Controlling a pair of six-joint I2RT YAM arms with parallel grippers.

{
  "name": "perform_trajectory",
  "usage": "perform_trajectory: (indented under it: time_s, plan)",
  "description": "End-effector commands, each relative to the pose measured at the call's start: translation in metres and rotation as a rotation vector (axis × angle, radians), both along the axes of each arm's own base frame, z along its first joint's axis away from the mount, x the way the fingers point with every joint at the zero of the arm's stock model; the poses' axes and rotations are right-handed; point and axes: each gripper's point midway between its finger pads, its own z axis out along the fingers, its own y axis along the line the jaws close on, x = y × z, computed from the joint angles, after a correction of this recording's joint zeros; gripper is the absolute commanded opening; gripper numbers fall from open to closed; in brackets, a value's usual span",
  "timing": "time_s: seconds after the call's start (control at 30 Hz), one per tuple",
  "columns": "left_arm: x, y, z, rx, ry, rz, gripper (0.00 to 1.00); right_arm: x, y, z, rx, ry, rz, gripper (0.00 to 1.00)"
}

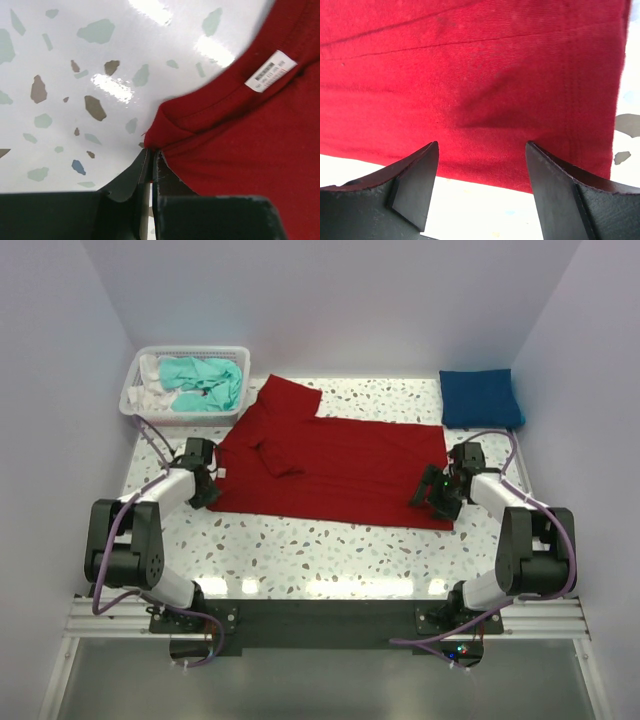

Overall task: Fold and stack the t-shirts
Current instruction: Fold the tshirt

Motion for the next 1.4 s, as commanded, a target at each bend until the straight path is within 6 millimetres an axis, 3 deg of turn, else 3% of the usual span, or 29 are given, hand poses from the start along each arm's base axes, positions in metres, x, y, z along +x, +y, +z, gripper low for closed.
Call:
perform_trajectory:
  time_s: [0.0,0.33,0.5,0.67,0.77,0.9,1.0,1.13,1.27,1.37]
  plan:
    - [-0.010,0.019,0.000,0.034,0.009,0.040,0.05,-0.014,-0.019,-0.017,-0.073,0.050,-0.040,0.74]
    - [-0.044,0.024,-0.009,0.032,0.112,0.058,0.10,-0.028,-0.029,-0.023,-0.107,0.113,-0.065,0.74]
    - [-0.066,0.024,-0.006,0.027,0.123,0.088,0.13,-0.043,-0.033,-0.017,-0.130,0.142,-0.068,0.74]
    - [-0.076,0.024,-0.001,0.028,0.121,0.105,0.17,-0.053,-0.035,-0.011,-0.152,0.143,-0.057,0.75]
    - [-0.074,0.024,0.007,0.022,0.094,0.110,0.24,-0.046,-0.035,0.005,-0.149,0.073,-0.054,0.75]
    - [-0.067,0.023,0.025,0.012,0.035,0.114,0.43,-0.030,-0.024,0.030,-0.086,-0.064,-0.057,0.74]
    - [-0.063,0.024,0.044,0.015,-0.010,0.121,0.49,-0.027,-0.002,0.041,0.036,-0.135,-0.040,0.74]
    - [-0.053,0.015,0.070,-0.029,-0.091,0.100,0.51,-0.032,0.007,0.044,0.091,-0.158,-0.038,0.74]
    - [-0.037,-0.015,0.082,-0.115,-0.160,0.015,0.51,-0.038,0.001,0.039,0.054,-0.149,-0.053,0.74]
    - [-0.027,-0.041,0.075,-0.164,-0.173,-0.042,0.50,-0.045,-0.001,0.030,0.050,-0.111,-0.077,0.74]
